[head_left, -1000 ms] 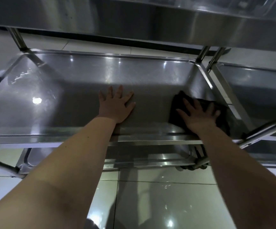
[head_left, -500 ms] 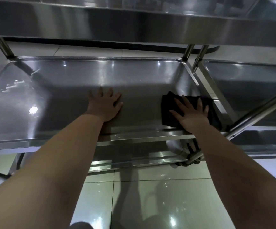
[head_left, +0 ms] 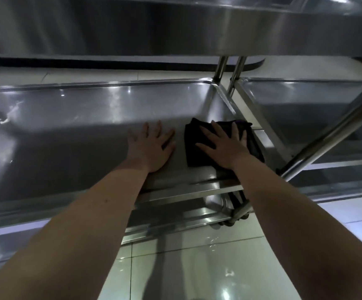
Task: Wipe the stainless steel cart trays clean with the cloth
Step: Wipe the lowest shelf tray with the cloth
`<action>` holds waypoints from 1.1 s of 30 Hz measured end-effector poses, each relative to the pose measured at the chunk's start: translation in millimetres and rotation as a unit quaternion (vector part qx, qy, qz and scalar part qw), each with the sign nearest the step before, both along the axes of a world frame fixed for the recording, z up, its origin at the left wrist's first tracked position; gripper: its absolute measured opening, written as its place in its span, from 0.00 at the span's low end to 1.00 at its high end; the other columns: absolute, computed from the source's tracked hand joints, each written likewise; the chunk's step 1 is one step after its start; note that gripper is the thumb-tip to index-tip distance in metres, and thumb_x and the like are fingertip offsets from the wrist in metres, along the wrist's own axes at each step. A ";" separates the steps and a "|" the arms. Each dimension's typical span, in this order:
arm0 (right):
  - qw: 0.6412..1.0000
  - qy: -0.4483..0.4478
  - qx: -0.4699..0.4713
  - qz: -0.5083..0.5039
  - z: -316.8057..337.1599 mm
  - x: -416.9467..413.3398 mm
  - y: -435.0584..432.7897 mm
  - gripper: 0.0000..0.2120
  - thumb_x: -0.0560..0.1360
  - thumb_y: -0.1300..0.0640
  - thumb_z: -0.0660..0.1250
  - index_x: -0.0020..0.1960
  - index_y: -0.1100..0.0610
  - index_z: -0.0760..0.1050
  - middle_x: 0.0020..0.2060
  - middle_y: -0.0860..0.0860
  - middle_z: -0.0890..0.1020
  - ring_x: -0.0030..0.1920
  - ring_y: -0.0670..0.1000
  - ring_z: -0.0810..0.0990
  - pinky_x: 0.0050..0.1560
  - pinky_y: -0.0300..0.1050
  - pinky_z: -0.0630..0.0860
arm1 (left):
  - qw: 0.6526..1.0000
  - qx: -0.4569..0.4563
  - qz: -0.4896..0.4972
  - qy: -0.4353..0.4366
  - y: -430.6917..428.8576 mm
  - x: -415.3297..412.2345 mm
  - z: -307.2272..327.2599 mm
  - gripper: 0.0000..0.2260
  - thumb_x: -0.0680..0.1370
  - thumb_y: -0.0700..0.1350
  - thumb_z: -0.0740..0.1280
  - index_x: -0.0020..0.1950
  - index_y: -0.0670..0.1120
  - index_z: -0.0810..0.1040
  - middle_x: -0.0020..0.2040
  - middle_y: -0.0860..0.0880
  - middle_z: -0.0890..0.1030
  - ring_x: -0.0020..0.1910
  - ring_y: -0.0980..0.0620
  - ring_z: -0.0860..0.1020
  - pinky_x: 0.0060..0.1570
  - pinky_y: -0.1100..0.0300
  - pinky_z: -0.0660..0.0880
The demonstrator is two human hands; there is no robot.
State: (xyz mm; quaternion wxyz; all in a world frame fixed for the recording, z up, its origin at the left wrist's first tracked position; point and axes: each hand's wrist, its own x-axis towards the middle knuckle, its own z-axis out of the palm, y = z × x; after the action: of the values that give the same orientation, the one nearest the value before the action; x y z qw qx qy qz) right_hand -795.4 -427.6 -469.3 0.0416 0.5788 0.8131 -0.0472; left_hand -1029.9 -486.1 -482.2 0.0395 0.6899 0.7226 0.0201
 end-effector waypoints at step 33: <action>1.000 -0.003 -0.020 0.006 5.9 -40.7 -63.4 0.32 0.71 0.23 0.38 0.73 0.27 0.37 0.79 0.39 0.44 0.77 0.66 0.38 0.72 0.69 0.37 | 0.999 -0.020 0.017 0.021 -67.1 -138.6 5.6 0.27 0.78 0.70 0.43 0.77 0.69 0.47 0.81 0.56 0.46 0.79 0.43 0.47 0.70 0.31 0.41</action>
State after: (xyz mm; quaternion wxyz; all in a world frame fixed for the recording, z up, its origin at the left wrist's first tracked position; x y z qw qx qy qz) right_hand -836.1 -491.0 -463.4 0.0554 0.5728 0.8155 -0.0614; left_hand -1168.5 -553.2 -476.7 0.0377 0.6772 0.7348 -0.0077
